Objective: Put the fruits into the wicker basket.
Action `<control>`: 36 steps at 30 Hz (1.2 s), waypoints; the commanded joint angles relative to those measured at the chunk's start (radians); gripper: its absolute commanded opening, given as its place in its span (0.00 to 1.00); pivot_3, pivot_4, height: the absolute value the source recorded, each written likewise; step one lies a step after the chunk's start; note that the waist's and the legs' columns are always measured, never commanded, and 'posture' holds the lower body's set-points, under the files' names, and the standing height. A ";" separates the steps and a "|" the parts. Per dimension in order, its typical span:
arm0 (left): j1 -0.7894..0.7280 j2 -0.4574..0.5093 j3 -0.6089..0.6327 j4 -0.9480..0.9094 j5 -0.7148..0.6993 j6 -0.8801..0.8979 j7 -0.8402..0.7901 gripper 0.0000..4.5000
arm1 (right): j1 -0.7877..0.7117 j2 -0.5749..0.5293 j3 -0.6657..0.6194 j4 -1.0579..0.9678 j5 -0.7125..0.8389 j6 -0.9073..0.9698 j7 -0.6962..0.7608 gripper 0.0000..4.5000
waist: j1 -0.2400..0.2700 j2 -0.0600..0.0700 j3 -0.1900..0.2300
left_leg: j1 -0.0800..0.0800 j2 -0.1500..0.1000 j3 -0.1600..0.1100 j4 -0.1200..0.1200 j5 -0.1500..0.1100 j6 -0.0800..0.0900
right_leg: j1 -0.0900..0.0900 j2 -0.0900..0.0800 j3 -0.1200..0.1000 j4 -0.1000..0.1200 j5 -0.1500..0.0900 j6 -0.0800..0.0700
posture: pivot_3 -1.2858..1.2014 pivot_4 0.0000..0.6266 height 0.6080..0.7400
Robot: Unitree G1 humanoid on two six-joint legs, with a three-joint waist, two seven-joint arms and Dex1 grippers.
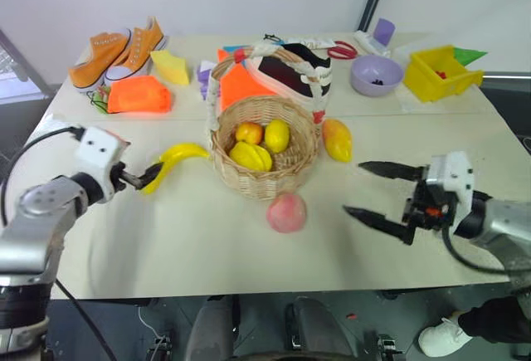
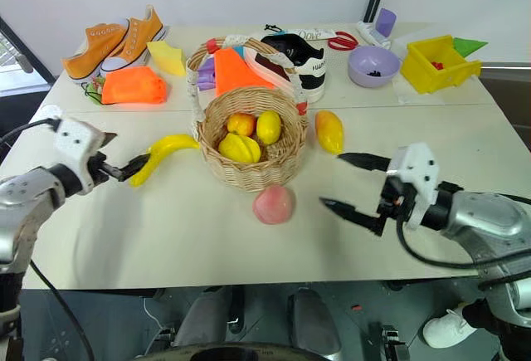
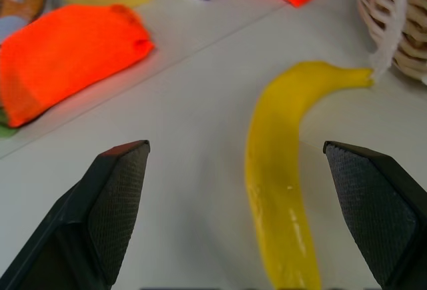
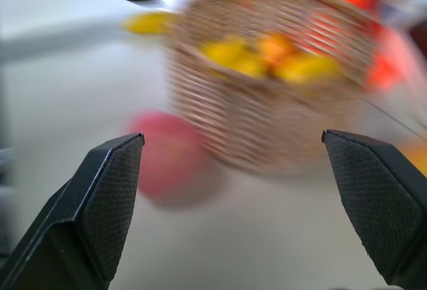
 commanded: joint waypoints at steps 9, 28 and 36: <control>-0.204 -0.012 -0.145 0.128 0.056 0.271 -0.030 0.99 | -0.061 0.015 0.057 -0.070 0.033 0.016 -0.078 1.00 | -0.004 -0.001 0.001 | -0.001 0.000 0.000 0.000 0.000 0.001 | 0.000 0.001 0.000 0.000 0.000 0.000 | 0.52 0.24 0.95; 0.045 0.037 0.276 0.012 -0.114 0.038 -0.201 0.17 | -0.062 0.002 0.069 -0.068 0.011 -0.003 -0.094 1.00 | -0.007 -0.002 0.001 | -0.001 0.001 0.000 0.001 0.000 0.001 | -0.002 0.001 0.000 0.001 0.000 0.001 | 0.52 0.24 0.95; 0.067 0.129 0.323 -0.324 -0.388 0.200 -0.330 0.17 | -0.138 -0.020 0.095 -0.003 -0.006 -0.008 -0.059 1.00 | 0.005 -0.002 0.000 | 0.000 0.001 0.002 0.001 -0.001 -0.001 | 0.000 -0.007 -0.008 -0.004 -0.002 -0.004 | 0.52 0.24 0.95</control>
